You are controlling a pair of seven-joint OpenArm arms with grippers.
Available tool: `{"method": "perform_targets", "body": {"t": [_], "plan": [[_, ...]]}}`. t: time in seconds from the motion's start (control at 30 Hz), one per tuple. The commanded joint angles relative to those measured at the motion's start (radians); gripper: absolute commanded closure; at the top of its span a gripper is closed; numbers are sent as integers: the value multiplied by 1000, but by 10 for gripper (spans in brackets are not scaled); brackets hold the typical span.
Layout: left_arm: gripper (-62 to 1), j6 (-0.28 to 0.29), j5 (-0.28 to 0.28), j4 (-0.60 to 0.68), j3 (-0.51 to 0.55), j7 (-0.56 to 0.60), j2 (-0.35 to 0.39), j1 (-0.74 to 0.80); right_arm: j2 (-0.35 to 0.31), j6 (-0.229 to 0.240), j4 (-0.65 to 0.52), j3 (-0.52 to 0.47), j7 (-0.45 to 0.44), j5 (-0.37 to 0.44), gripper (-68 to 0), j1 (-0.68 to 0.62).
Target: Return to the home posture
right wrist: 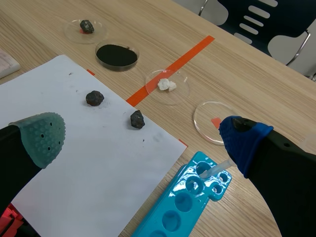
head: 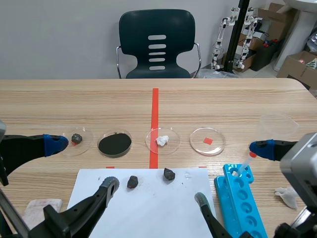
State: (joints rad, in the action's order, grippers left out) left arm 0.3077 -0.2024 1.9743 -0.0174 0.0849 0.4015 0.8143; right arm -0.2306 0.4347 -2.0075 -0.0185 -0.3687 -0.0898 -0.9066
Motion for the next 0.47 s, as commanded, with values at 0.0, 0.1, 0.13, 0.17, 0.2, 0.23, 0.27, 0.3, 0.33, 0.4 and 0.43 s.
{"method": "perform_targets", "body": {"t": [0.0,0.1,0.13,0.17,0.2,0.23,0.27,0.3,0.33,0.4,0.43], "plan": [[-623,-6,-10,6,3,1,-7,-3,-10,0,-10,-4,-18,11,-679,7],[-623,-6,-10,6,3,-8,-7,-3,-10,0,-10,-4,-18,11,-679,7],[-623,-6,-10,6,3,-8,-7,-3,-10,0,-10,-4,-18,11,-679,7],[-623,-6,-10,6,3,-8,-7,-3,-10,0,-10,-4,-18,11,-679,7],[-623,-6,-10,6,3,-11,-7,-3,-10,0,-10,-4,-18,11,-679,7],[-623,-6,-10,6,3,-11,-7,-3,-10,0,-10,-4,-18,11,-679,7],[-623,-6,-10,6,3,-11,-7,-3,-10,0,-10,-4,-18,11,-679,7],[-623,-6,-10,6,3,-11,-7,-3,-10,0,-10,-4,-18,11,-679,7],[-623,-6,-10,6,3,-11,-7,-3,-10,0,-10,-4,-18,11,-679,7],[-623,-6,-10,6,3,-11,-7,-3,-10,0,-10,-4,-18,11,-679,7],[-623,-6,-10,6,3,-11,-7,-3,-10,0,-10,-4,-18,11,-679,7]]}}
